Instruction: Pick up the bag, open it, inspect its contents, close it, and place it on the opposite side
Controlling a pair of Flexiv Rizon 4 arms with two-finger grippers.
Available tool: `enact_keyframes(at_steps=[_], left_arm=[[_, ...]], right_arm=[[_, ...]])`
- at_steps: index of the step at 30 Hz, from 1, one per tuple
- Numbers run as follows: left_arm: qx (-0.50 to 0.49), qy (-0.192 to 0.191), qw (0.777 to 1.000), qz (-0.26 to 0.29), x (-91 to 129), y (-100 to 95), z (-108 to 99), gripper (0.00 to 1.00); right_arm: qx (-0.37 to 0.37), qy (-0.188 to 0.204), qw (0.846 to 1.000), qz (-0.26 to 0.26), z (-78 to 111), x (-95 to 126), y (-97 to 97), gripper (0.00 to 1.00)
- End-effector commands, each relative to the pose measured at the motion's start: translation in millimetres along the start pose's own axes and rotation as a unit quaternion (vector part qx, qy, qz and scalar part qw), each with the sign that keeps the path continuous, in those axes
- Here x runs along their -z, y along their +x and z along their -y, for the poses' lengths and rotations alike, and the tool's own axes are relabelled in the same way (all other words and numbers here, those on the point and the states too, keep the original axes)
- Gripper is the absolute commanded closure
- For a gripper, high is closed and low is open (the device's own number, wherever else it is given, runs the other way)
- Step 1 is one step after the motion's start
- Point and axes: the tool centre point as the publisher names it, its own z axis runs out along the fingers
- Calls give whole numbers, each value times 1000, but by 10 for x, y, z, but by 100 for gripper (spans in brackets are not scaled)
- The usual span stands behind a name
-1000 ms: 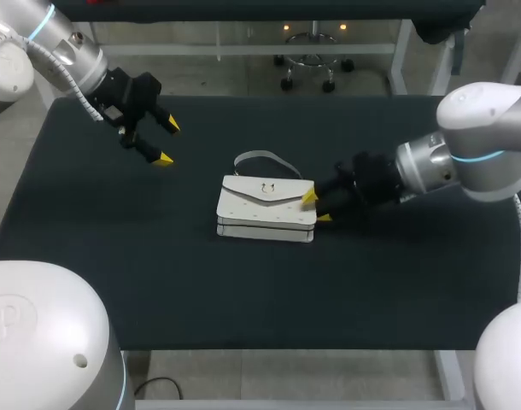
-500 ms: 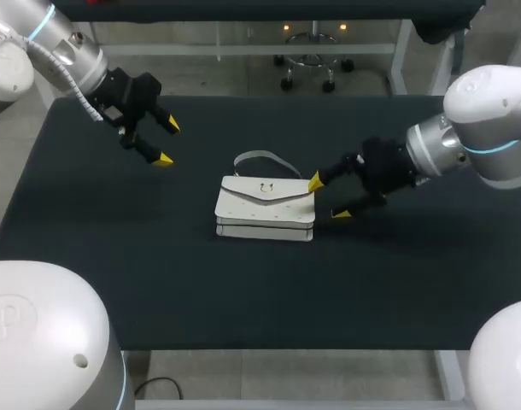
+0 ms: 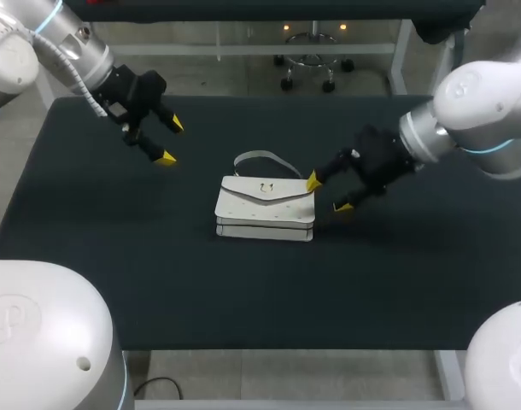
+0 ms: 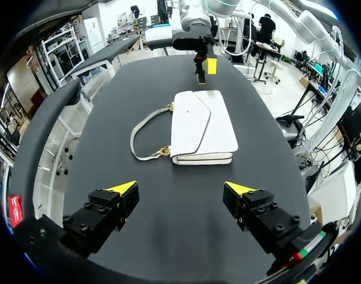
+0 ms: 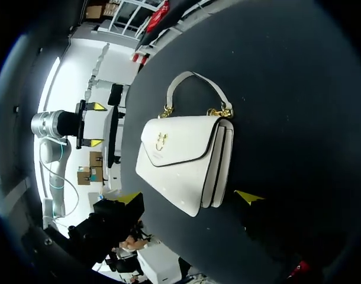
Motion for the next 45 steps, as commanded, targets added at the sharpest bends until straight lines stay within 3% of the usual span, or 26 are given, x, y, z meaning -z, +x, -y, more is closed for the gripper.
enact_keyframes(at_steps=[1,12,18,28,31,45], left_arm=[[-4,-4,1000,-2,33,19,17,0],[-10,-13,1000,-15,75,31,49,0],[-23,-13,999,-26,69,31,78,0],[-77,-2,997,-13,58,-19,127,0],[-97,4,995,-9,59,-35,167,0],[-119,-4,993,-13,-4,-79,252,0]], right_arm=[[28,-3,998,49,13,-42,101,0],[101,-6,981,163,-113,64,339,0],[165,-16,962,219,-124,73,435,0],[307,-51,895,321,59,-63,543,0],[327,-24,872,364,77,-100,539,0],[327,-24,872,364,77,-100,539,0]])
